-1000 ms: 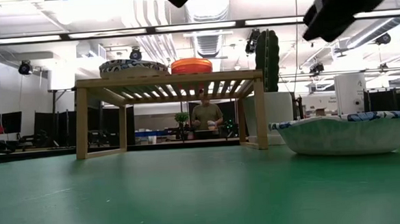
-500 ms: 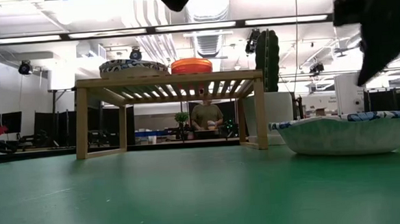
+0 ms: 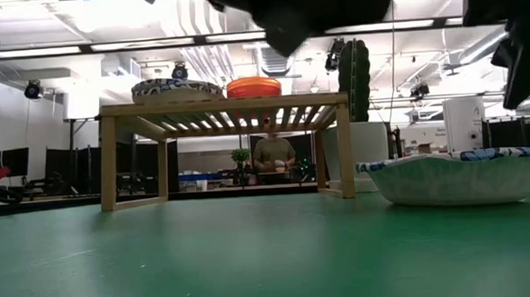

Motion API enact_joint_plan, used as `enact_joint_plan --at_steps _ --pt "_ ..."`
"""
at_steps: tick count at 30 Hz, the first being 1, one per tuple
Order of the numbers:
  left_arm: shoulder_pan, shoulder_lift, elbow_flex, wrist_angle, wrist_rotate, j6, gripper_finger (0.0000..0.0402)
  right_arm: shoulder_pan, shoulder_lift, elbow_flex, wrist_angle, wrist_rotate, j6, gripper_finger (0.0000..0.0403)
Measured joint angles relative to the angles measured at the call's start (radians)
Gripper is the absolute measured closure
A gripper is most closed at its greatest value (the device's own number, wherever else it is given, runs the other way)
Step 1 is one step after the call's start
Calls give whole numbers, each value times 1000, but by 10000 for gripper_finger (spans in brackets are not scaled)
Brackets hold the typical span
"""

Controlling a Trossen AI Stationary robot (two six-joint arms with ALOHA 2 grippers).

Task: Place and stack bowls onto a shelf
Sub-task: Stack the blue patterned bowl on top of the blue patterned bowl on the shelf

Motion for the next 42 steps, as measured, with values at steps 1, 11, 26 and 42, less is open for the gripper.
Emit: enact_joint_plan --at_steps 1,11,26,42 --pt "0 28 32 -24 -2 17 370 18 -1 0 22 20 -4 344" --pt "21 270 300 -265 -159 185 257 183 -1 0 280 121 -113 344" --pt "56 363 329 -284 -157 190 302 258 0 0 428 193 -191 344" --pt "-23 289 471 -617 -14 272 401 258 2 -18 523 351 -284 344"
